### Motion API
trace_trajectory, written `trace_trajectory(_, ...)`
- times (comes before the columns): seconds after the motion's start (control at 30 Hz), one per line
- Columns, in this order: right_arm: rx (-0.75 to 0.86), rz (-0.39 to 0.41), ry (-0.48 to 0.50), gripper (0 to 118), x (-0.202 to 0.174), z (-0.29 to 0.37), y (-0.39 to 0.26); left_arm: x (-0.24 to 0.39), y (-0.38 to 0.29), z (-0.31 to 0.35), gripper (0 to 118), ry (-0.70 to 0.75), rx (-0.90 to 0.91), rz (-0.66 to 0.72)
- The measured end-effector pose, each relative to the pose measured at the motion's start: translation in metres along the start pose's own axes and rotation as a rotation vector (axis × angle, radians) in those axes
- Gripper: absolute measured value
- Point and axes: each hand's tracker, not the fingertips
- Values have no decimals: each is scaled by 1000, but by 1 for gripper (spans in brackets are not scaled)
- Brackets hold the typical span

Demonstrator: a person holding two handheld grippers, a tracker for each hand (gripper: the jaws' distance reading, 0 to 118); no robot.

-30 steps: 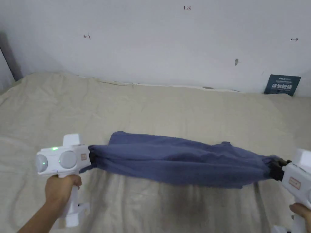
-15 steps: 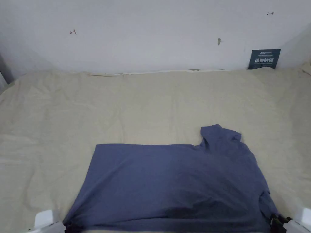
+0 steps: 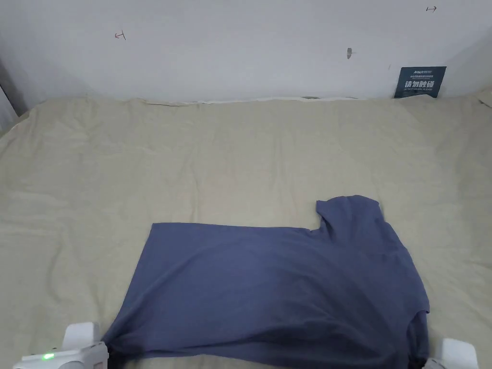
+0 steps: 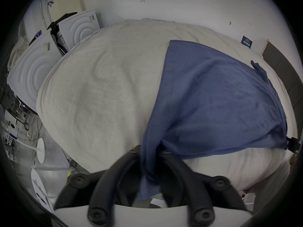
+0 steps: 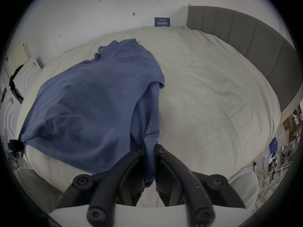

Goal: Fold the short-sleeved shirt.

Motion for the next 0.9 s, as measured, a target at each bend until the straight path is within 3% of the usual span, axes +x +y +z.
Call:
trace_trajectory(0.13,207,90,9,94,-22,37,31,18,27,42,117,-61,168,39)
trace_trajectory(0.17,245,88,10,103,-26,46,38,23,32,52,118,-79,214,48)
trace_trajectory(0.2,300,92,15,105,-32,58,46,23,38,57,118,-111,279,51)
trace_trajectory(0.4,558,110,59,104,-54,120,83,63,71,128,115,-195,591,42)
trace_trajectory(0.5,680,127,48,104,-64,147,92,72,81,138,111,-198,731,40)
trace_trajectory(0.57,752,135,37,94,-68,160,94,79,82,150,90,-213,809,23)
trace_trajectory(0.6,787,136,30,83,-70,166,94,85,82,155,75,-208,844,9)
trace_trajectory(0.63,813,141,25,62,-72,170,94,89,81,158,43,-201,871,-6)
trace_trajectory(0.67,828,141,13,38,-74,173,95,92,82,160,18,-192,874,-19)
trace_trajectory(0.7,835,146,4,11,-76,176,95,96,83,160,0,-182,864,-27)
trace_trajectory(0.73,839,149,7,2,-76,177,97,100,84,160,0,-173,863,-35)
trace_trajectory(0.9,855,152,16,2,-74,179,99,103,98,154,0,-189,816,-26)
